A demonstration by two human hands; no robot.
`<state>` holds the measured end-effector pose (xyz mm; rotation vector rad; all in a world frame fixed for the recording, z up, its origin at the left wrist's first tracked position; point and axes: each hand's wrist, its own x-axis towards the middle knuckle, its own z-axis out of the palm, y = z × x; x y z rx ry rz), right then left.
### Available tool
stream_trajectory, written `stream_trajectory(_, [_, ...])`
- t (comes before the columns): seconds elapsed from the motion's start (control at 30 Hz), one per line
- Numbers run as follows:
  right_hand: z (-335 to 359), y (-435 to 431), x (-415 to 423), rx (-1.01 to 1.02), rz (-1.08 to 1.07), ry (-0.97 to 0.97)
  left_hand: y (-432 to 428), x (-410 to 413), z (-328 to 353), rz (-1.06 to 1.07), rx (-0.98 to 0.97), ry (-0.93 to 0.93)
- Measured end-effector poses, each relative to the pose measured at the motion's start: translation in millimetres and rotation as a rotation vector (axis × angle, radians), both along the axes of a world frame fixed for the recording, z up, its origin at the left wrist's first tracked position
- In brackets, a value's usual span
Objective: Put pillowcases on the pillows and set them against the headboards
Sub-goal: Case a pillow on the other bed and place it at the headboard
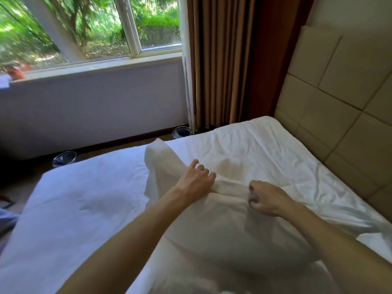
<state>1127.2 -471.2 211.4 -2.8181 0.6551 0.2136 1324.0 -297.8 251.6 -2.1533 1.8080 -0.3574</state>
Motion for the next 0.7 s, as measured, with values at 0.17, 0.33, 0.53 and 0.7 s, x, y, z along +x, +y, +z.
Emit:
stream_trajectory(0.17, [7.6, 28.2, 21.7, -0.046, 0.128, 0.002, 23.5, 9.5, -6.1, -0.055, -0.036, 0.027])
stream_trajectory(0.33, [-2.0, 41.0, 13.8, -0.074, 0.132, -0.061, 59.0, 16.0, -7.2, -0.062, -0.239, 0.083])
stream_trajectory(0.53, [-6.2, 50.9, 3.5, -0.143, 0.162, -0.109, 81.7, 33.6, 10.9, 0.22, -0.42, -0.006])
stream_trajectory(0.7, [5.3, 52.4, 12.9, -0.088, 0.232, -0.003, 106.3, 49.6, 19.9, 0.546, -0.423, 0.14])
